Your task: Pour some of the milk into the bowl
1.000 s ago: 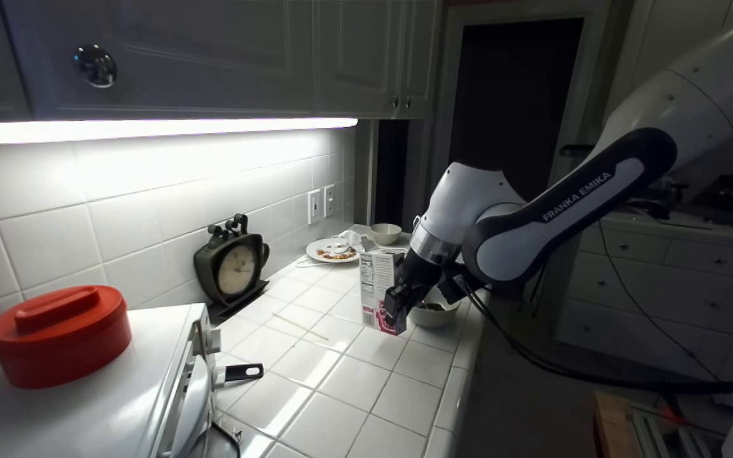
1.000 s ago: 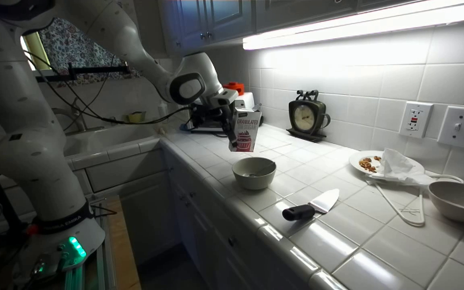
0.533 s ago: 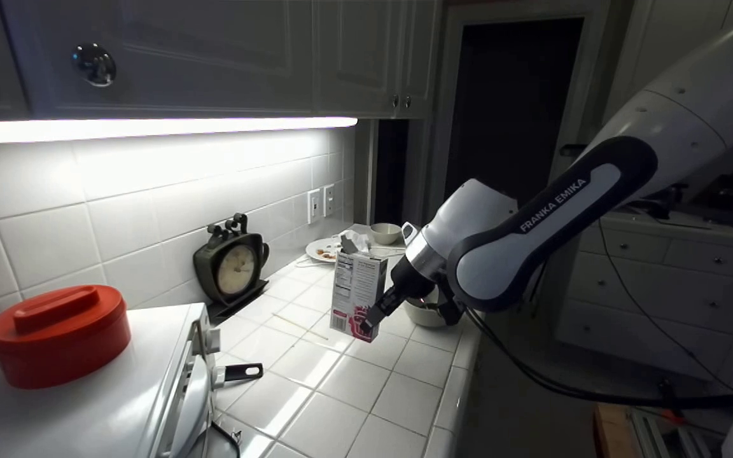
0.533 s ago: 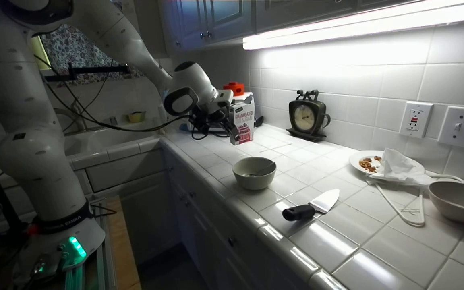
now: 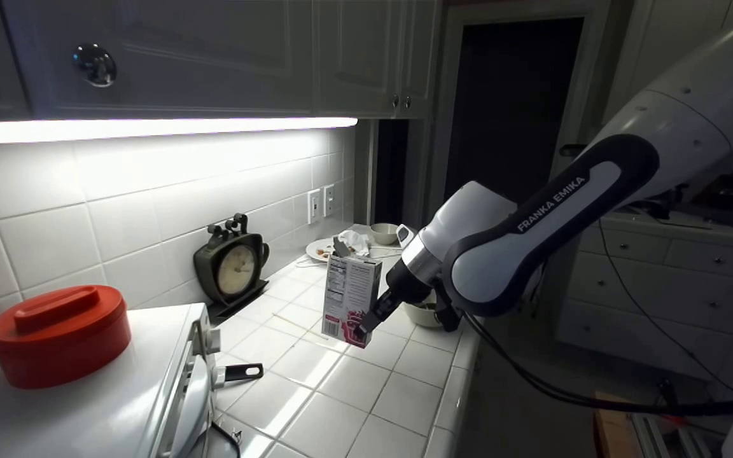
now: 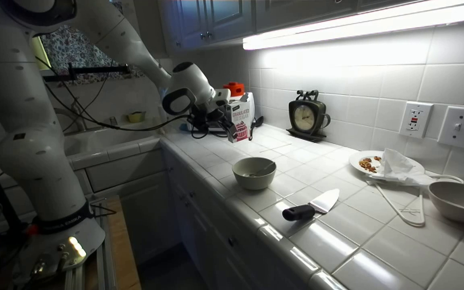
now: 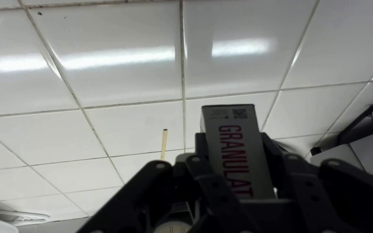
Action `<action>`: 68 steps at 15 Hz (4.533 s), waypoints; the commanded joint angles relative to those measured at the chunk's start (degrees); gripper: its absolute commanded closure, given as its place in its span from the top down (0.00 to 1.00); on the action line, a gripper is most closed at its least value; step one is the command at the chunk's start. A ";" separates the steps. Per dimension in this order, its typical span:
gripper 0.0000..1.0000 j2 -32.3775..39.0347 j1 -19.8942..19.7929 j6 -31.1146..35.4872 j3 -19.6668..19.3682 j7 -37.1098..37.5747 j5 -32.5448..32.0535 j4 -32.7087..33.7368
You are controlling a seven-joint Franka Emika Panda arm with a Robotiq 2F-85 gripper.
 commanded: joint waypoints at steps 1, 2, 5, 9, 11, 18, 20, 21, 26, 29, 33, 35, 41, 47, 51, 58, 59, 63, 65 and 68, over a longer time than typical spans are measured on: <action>0.16 1.37 -0.06 0.35 -1.25 1.75 -3.22 0.08; 0.16 1.96 0.04 0.13 -1.72 2.07 -3.84 0.30; 0.16 3.80 0.33 0.48 -2.18 1.25 -3.46 1.42; 0.16 5.61 0.33 1.31 -1.46 -0.11 -2.26 2.53; 0.16 7.02 0.08 2.45 -1.08 -0.83 -1.94 3.43; 0.16 10.81 -0.70 4.37 -0.48 -1.93 -1.97 5.94; 0.16 11.66 -0.87 4.61 -0.35 -2.38 -1.98 6.43; 0.16 12.00 -0.96 4.82 -0.23 -2.61 -1.98 6.58; 0.74 12.81 -0.43 5.83 -0.84 -3.84 -2.72 6.42; 0.95 11.58 2.31 7.66 -4.16 -3.78 -3.81 4.60; 1.00 8.93 14.53 11.03 -20.13 -0.48 -7.00 -0.89; 1.00 8.26 22.27 10.27 -29.41 -2.02 -5.31 -3.34; 1.00 6.93 44.38 8.45 -50.44 -2.64 -5.02 -7.58; 1.00 8.53 69.02 4.78 -72.46 -1.28 -3.65 -8.04; 1.00 10.79 86.16 -5.04 -88.55 2.33 -4.35 -5.78; 1.00 19.05 114.04 -28.74 -116.63 2.51 -0.60 0.15; 1.00 21.04 117.02 -33.34 -120.35 1.76 0.25 0.95; 1.00 29.07 120.91 -50.46 -128.59 -0.69 0.47 3.84; 1.00 30.99 120.65 -57.96 -130.97 -2.08 -1.76 5.83; 1.00 30.29 119.23 -54.03 -128.37 -0.94 -0.29 5.13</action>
